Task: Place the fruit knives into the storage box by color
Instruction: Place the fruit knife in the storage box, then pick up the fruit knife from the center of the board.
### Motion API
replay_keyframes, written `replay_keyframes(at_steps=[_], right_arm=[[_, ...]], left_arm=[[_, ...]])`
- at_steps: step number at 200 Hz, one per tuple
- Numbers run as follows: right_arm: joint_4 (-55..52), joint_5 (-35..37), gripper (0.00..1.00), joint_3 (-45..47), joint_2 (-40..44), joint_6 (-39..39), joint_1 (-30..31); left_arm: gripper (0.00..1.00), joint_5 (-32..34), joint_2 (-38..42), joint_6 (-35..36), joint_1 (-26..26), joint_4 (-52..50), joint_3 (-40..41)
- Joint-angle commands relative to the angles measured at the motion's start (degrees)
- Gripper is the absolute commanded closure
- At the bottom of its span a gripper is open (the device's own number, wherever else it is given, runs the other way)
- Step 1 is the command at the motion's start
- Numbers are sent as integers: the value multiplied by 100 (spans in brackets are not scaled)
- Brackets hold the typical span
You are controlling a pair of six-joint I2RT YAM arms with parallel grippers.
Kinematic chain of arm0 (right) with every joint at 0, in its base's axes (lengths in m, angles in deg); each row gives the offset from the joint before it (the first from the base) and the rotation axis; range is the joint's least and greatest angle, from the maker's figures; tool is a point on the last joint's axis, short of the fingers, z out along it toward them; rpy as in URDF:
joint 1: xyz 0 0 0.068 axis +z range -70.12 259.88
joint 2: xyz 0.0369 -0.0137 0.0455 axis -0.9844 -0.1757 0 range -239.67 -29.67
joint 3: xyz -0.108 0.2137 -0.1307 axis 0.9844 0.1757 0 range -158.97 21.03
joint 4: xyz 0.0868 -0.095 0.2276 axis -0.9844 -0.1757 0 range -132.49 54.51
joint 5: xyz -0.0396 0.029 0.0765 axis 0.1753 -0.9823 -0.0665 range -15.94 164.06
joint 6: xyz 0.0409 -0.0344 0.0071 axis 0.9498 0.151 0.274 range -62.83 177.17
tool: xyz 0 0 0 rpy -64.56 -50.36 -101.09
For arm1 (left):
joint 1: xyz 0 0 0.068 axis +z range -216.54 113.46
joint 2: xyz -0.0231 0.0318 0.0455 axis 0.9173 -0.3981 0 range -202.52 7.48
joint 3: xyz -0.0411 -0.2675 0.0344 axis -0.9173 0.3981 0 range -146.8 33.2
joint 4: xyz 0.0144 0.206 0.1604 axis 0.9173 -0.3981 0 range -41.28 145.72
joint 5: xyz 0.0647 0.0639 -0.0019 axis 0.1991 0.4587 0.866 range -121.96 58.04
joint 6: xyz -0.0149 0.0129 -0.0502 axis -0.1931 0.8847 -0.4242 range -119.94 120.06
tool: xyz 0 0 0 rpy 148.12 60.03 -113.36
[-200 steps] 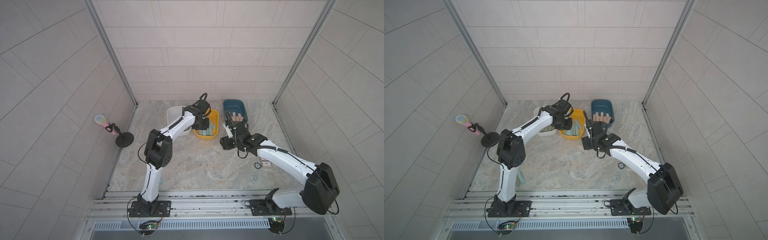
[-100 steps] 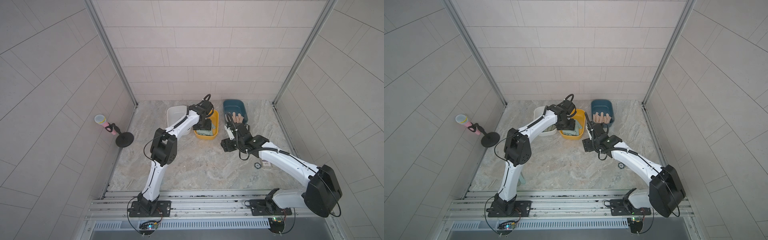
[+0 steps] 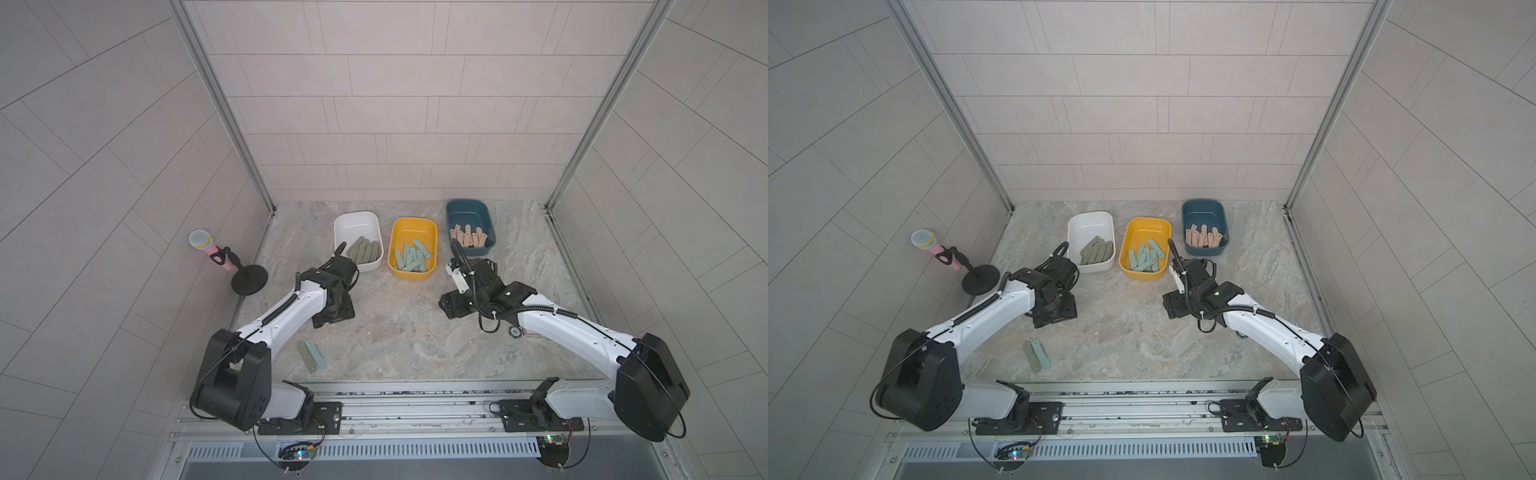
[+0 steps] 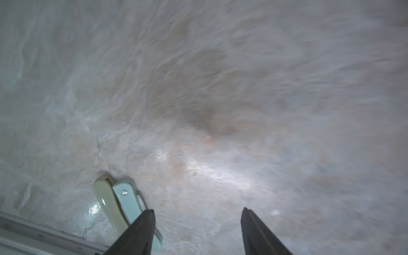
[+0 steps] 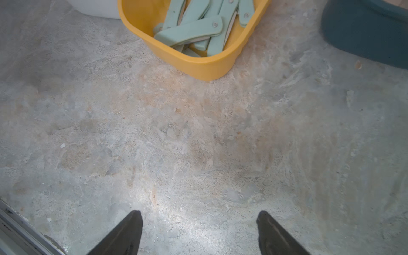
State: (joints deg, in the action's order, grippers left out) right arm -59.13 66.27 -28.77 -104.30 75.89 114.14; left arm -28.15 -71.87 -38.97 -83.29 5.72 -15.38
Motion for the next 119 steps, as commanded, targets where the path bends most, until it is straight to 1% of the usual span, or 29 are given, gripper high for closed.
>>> replay_keyframes(at_steps=[1,16,32,36,41,77,119], right_arm=[[-8,-47,15,-47,2,44,54],[-41,-32,15,-21,57,40,54],[-66,-13,15,0,85,22,54],[-73,-12,15,-3,87,18,54],[-88,-3,15,1,89,18,55],[-138,23,15,-62,46,-41,54],[-173,-21,15,-69,1,-56,54]], left_arm=[[35,-244,198,-219,592,476,434],[36,-343,136,-219,903,588,661],[37,-363,113,-219,1029,628,764],[37,-361,112,-213,1020,625,777],[38,-355,121,-375,1023,618,796],[41,-452,388,-586,1029,547,1039],[41,-174,1013,-875,978,138,1046]])
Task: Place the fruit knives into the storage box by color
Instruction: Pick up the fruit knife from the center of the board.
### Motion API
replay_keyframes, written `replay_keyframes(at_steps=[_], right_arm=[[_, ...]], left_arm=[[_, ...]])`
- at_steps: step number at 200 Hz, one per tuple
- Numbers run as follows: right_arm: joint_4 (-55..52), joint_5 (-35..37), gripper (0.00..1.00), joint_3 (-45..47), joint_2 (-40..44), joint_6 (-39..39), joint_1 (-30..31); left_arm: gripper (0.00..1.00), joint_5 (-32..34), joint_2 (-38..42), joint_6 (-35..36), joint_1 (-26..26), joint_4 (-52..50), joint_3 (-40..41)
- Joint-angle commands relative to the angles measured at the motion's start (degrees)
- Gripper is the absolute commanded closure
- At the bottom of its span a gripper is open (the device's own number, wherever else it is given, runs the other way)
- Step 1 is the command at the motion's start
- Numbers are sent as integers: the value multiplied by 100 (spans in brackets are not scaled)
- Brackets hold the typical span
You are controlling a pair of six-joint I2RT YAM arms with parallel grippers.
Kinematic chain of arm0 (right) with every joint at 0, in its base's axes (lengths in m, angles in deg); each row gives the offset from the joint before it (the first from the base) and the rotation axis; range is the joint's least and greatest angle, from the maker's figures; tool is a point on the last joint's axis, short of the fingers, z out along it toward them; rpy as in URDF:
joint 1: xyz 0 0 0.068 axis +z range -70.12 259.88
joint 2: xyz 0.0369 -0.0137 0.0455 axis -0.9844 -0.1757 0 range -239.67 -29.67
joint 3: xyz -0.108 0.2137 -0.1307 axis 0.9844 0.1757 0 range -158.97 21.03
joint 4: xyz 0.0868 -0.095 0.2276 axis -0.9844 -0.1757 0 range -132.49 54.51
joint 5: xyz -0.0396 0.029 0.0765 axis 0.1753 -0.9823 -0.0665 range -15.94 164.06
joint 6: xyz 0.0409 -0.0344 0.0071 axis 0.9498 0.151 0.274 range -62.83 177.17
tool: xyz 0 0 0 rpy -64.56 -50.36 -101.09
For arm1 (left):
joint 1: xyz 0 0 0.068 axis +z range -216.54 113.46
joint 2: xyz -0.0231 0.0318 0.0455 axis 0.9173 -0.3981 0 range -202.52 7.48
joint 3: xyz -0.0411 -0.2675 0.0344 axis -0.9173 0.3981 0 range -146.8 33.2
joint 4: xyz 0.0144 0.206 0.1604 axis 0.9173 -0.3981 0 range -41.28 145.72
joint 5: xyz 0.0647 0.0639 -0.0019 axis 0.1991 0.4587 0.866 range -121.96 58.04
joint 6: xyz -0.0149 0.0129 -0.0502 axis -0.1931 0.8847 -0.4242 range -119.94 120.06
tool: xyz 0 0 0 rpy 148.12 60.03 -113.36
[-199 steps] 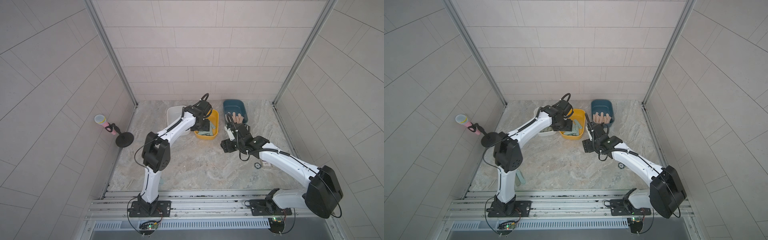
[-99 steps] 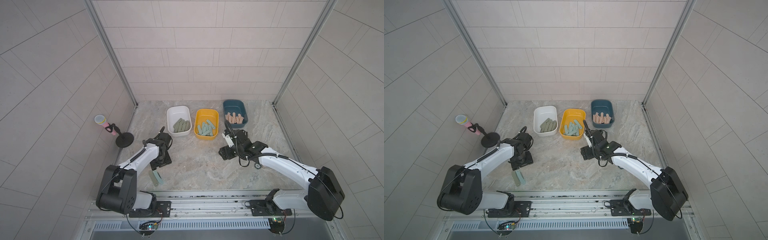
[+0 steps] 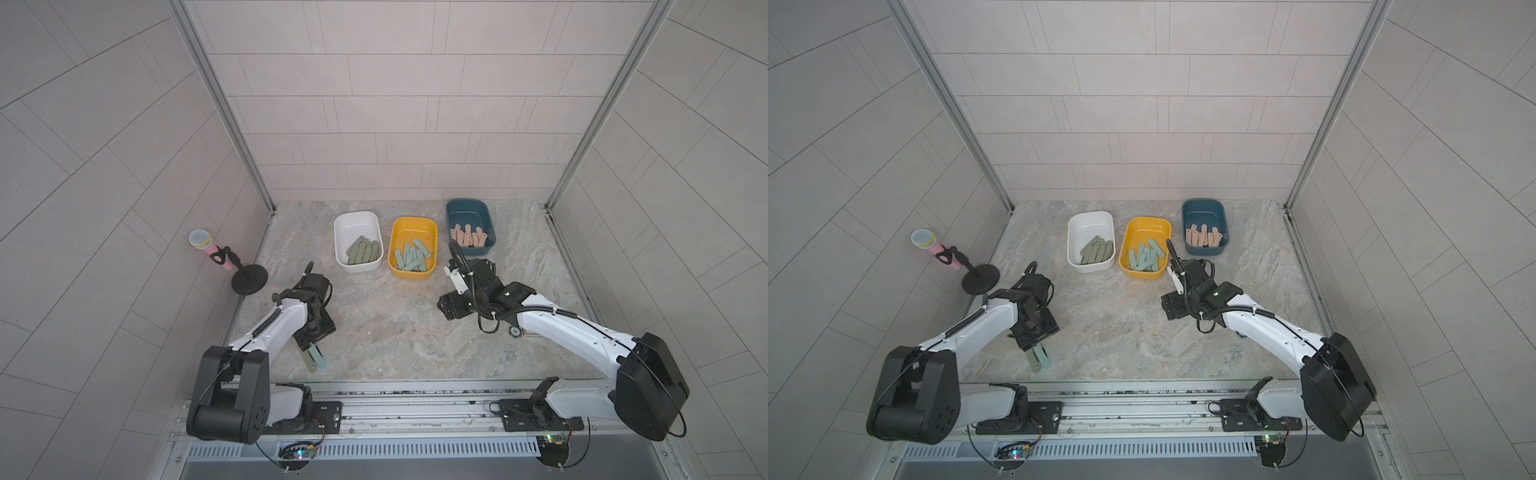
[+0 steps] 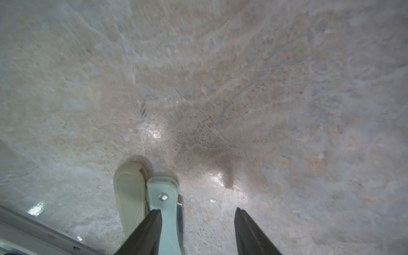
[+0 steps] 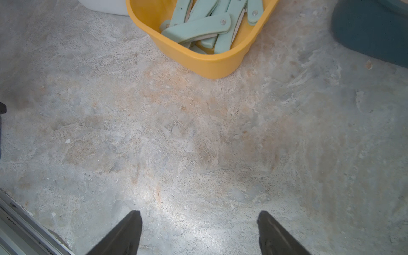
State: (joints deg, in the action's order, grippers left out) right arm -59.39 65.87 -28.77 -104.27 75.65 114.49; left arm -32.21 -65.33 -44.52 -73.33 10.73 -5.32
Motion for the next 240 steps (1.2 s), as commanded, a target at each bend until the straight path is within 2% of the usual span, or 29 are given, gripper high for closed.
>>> replay_keyframes(at_steps=[1,40,124,186,209,240], right_arm=[[-148,19,15,-71,-1,-35,19],[-185,27,15,-107,33,-42,21],[-220,19,15,-74,157,-63,19],[-237,62,15,-87,201,-55,15],[-247,75,15,-107,192,-63,12],[-255,69,15,-141,166,-63,18]], left_arm=[[41,247,366,-326,-22,-371,43],[41,550,531,-510,-327,-544,96],[41,324,432,-852,-383,-147,727],[69,90,101,-842,-478,101,643],[72,38,51,-876,-510,162,662],[73,1,5,-904,-619,200,627]])
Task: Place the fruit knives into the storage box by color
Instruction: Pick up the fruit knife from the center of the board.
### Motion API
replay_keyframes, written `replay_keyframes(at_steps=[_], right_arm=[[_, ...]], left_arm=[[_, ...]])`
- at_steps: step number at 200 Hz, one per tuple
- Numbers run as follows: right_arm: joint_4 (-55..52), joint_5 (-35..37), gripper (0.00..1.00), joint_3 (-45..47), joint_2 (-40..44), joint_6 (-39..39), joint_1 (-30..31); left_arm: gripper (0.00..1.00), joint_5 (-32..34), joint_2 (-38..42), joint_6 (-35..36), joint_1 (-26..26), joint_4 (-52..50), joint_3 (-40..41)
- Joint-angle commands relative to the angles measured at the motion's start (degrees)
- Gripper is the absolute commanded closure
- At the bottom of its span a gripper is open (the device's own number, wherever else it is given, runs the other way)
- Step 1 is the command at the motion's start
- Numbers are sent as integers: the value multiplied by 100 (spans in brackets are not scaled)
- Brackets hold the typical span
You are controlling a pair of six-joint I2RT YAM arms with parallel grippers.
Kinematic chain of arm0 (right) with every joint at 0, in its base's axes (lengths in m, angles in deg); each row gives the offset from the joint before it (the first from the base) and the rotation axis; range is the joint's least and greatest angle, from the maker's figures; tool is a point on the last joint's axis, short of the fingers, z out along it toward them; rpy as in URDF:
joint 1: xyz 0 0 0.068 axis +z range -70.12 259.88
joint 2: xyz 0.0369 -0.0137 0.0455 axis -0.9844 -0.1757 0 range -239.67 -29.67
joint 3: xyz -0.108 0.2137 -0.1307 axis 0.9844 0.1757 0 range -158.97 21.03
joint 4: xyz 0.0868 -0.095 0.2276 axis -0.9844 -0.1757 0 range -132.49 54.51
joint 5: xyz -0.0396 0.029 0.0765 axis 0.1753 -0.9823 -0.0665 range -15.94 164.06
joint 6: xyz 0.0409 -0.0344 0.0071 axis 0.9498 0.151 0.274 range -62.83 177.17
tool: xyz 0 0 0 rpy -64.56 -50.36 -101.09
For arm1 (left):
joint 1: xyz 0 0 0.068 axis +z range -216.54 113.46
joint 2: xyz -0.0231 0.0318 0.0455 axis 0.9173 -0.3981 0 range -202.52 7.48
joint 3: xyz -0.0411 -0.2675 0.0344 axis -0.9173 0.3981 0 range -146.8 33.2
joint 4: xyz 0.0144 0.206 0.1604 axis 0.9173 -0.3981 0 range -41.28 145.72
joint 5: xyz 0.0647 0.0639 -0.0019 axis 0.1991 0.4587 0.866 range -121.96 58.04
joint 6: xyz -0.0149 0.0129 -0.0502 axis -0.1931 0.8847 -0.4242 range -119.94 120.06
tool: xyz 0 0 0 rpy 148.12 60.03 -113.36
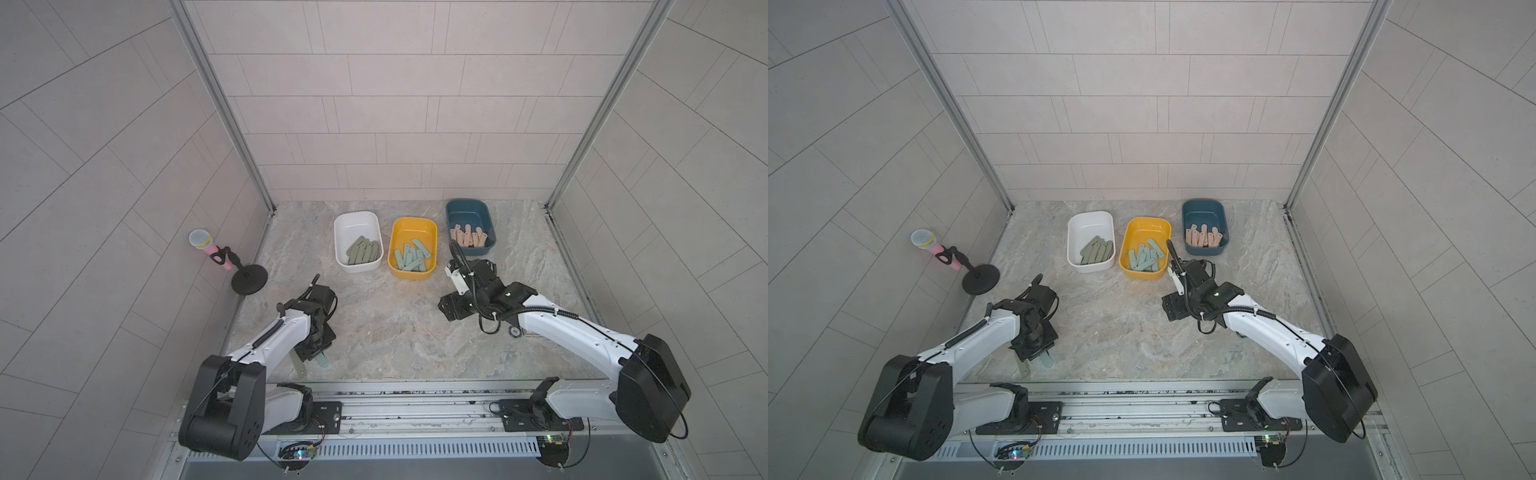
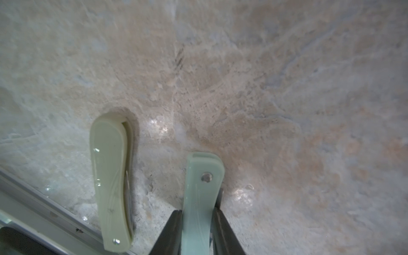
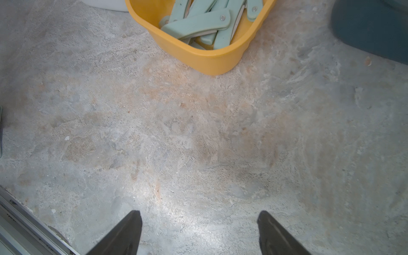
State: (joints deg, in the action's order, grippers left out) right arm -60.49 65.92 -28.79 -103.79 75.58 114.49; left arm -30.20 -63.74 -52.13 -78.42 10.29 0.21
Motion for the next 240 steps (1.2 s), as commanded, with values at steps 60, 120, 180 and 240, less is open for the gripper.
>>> replay_keyframes(at_steps=[60,120,180,240], right_arm=[[-172,93,15,-142,144,-57,14],[-194,128,15,-138,198,-38,11],[-198,187,15,-47,305,114,-20],[-107,314,15,70,424,233,-251]], left_arm=[[58,-360,-462,-135,-290,530,188],[79,-439,-642,-61,-439,661,27],[100,-779,-844,271,-802,660,-846],[100,-926,-3274,1763,-1962,-105,-5186]])
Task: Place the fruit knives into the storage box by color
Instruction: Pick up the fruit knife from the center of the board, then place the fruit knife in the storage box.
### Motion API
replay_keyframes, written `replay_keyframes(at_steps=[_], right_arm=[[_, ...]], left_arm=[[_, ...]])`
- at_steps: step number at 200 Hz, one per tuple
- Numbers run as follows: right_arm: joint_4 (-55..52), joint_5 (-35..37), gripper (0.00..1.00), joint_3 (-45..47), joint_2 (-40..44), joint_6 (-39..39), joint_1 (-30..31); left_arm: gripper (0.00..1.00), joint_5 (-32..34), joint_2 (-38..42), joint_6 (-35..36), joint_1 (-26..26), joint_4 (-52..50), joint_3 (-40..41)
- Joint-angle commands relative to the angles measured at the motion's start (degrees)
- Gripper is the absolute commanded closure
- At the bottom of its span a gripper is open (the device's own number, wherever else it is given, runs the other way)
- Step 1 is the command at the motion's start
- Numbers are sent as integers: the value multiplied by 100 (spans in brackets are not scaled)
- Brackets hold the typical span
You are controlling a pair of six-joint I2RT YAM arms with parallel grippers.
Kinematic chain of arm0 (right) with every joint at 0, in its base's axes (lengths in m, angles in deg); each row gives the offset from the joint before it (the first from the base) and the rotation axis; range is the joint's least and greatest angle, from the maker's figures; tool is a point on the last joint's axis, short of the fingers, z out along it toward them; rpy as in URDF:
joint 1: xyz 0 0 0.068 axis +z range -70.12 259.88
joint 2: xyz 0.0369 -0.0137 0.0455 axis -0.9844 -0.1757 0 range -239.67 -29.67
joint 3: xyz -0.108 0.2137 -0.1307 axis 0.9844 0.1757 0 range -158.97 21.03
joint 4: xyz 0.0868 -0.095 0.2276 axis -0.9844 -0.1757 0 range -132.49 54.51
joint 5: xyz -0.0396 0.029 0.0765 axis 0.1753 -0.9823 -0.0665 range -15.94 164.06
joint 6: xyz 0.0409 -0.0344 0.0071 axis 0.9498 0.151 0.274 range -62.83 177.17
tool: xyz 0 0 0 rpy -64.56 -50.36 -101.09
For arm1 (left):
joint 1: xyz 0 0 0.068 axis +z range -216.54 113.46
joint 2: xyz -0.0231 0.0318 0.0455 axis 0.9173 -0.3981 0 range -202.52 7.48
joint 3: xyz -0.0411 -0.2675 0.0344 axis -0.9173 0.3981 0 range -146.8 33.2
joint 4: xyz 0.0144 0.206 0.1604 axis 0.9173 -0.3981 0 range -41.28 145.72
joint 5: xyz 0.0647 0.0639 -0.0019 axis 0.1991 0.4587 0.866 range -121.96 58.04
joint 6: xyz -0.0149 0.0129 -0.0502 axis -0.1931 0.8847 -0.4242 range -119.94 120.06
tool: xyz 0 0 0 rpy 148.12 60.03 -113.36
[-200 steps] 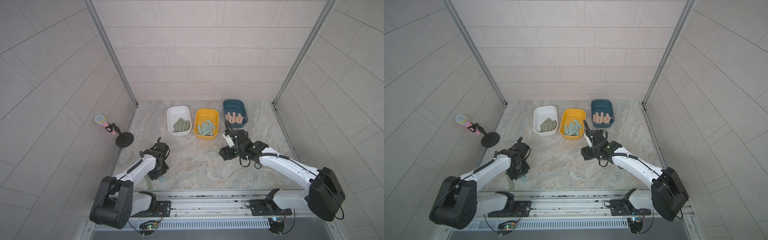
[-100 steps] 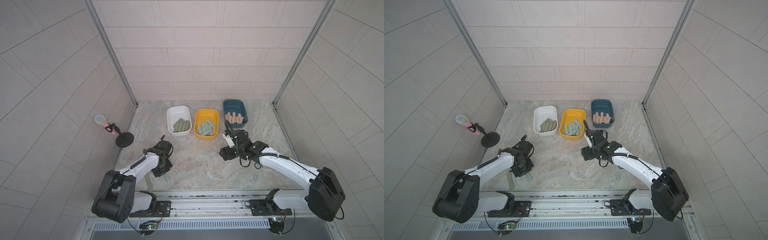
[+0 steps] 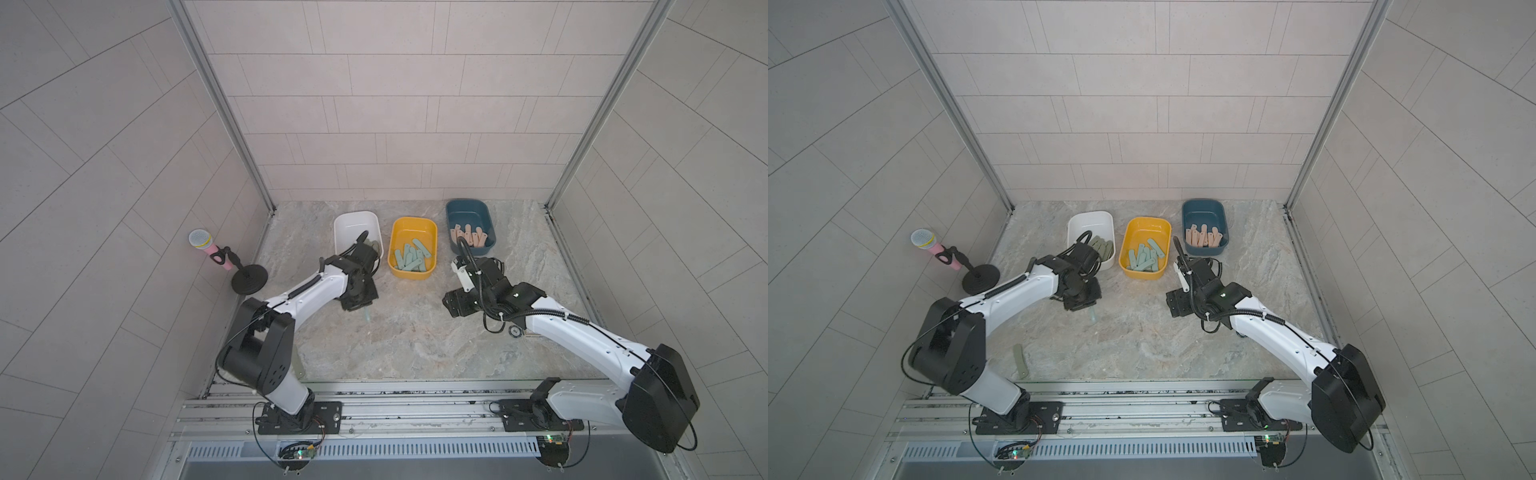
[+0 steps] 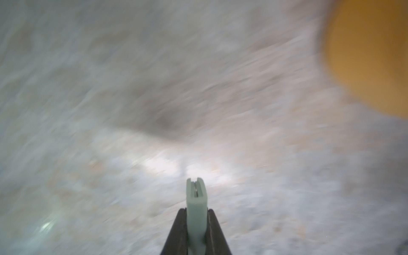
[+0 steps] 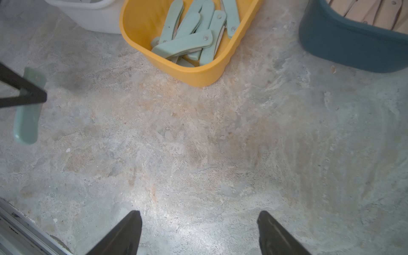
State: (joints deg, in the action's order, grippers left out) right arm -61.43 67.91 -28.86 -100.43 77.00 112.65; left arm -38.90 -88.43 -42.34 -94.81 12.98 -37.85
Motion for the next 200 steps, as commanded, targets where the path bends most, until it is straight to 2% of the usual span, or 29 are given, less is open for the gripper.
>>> replay_keyframes(at_steps=[1,30,49,63,91,102,122,152,178,200], right_arm=[[-10,115,15,80,88,91,-73],[18,67,15,67,53,124,-131],[51,27,15,58,7,143,-139],[53,0,15,49,-14,161,-140],[-3,8,15,58,-2,120,-140],[-51,0,15,41,14,78,-140],[-58,-104,12,9,-10,-31,-140],[243,-363,12,-107,-159,73,-7],[1029,-50,12,-293,-590,225,900],[1679,180,13,-890,-1432,168,1907]], left_arm=[[100,-59,-853,802,-330,-392,-1453],[100,12,-2155,1159,-458,-817,-3259],[94,60,-2857,1258,-455,-1142,-4228],[83,199,-3190,1299,-458,-1377,-4771],[49,518,-3320,1299,-453,-1668,-5258],[36,694,-3190,1281,-455,-1731,-5225],[22,1007,-2773,1220,-460,-1869,-4991],[10,1165,-1565,1093,-297,-1991,-3911],[1,1207,-285,1156,201,-2397,-2933],[0,1258,786,1317,1016,-2568,-2140]])
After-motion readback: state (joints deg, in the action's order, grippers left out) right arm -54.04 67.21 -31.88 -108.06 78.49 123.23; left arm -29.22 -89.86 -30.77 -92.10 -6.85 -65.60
